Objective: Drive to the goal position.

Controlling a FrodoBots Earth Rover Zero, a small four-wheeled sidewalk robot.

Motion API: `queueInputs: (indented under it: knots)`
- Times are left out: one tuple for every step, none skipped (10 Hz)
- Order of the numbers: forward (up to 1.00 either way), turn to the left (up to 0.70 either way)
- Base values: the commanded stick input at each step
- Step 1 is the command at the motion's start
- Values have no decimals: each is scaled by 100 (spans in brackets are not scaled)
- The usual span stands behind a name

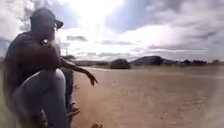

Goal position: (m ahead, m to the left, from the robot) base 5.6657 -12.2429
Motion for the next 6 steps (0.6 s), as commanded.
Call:
queueInputs:
  knots:
    - [0, 0]
    - [0, 0]
    - [0, 0]
    - [0, 0]
    - [0, 0]
    - [0, 0]
